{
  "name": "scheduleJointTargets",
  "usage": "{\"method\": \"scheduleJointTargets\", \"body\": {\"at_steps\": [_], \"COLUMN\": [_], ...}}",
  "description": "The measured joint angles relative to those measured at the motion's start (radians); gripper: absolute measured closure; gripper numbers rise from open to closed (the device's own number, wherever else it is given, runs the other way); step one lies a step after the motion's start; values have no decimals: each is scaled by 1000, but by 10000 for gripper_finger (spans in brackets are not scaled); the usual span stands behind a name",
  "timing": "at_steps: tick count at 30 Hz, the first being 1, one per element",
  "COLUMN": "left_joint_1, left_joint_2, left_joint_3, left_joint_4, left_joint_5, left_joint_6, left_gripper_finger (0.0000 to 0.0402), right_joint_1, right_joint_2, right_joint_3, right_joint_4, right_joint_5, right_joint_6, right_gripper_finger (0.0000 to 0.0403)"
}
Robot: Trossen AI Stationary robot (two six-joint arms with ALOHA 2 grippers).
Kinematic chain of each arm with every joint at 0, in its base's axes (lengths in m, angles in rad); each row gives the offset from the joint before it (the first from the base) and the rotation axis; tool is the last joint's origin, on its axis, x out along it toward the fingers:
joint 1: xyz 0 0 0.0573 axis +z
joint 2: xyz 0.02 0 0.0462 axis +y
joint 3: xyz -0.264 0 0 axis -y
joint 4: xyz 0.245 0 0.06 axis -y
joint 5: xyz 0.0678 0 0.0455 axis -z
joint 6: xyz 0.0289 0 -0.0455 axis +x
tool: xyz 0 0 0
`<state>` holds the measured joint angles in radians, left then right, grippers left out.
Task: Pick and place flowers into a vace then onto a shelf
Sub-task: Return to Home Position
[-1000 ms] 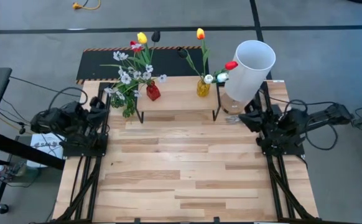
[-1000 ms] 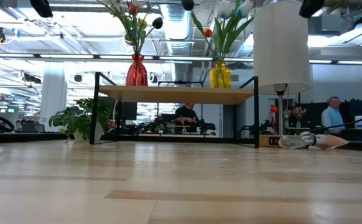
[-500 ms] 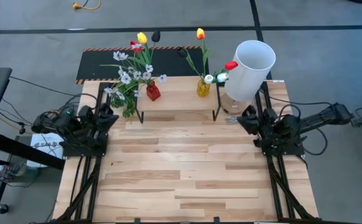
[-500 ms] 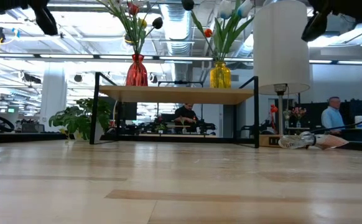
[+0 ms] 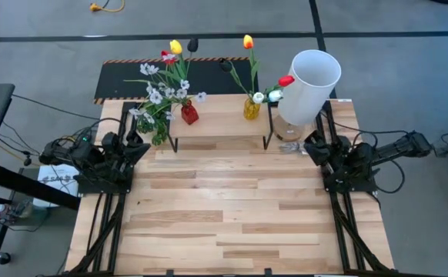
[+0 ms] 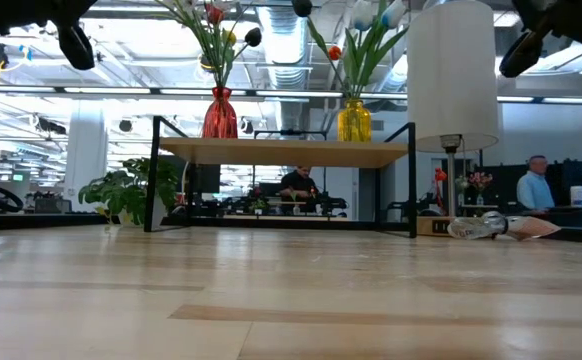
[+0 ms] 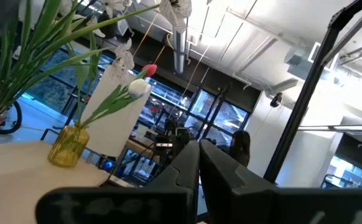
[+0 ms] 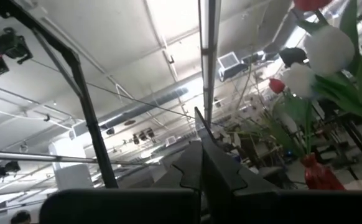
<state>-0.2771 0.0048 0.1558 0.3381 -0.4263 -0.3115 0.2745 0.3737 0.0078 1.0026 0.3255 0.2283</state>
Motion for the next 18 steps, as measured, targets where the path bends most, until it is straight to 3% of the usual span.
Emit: {"method": "scheduleJointTargets", "body": {"at_steps": [5, 18], "left_joint_1": [0, 0], "left_joint_2": [0, 0], "left_joint_3": [0, 0], "left_joint_4": [-3, -2], "left_joint_5": [-2, -5], "left_joint_6": [12, 67], "left_gripper_finger": [401, 401], "right_joint_1": [0, 0], "right_joint_2": [-79, -340], "right_joint_3": [-1, -2], "right_joint_4": [-36, -324], "right_joint_5": [-28, -29], "right_joint_6": [-47, -26], "right_gripper_finger": [403, 403]}}
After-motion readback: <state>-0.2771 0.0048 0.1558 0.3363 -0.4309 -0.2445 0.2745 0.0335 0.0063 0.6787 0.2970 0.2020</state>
